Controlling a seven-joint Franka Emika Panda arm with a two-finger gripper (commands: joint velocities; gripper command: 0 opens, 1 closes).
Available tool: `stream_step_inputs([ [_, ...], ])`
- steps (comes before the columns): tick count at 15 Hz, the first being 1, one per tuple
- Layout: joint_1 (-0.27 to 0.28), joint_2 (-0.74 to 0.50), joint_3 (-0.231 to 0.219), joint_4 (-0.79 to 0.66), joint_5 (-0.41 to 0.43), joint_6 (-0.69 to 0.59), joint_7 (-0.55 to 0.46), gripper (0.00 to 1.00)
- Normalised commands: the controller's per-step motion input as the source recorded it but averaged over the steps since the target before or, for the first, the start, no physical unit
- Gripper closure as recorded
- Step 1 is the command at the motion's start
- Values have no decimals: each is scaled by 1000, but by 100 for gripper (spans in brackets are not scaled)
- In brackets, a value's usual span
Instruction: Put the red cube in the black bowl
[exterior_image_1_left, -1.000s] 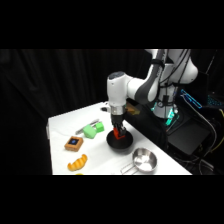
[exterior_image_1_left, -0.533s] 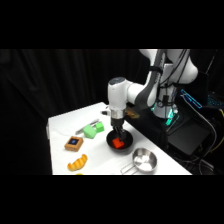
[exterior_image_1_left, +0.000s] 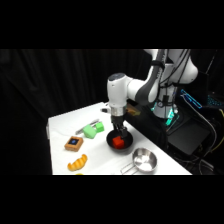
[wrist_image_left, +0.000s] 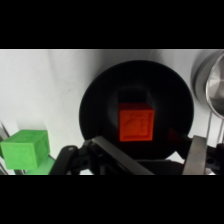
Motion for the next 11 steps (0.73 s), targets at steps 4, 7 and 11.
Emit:
stream_step_inputs([
  [4,-45,-492,45,-22,56,-448,-130,0],
  [7,-71,-387,45,56,95,-420,-174,0],
  [11,-69,-268,42,93,151,-335,-209,0],
])
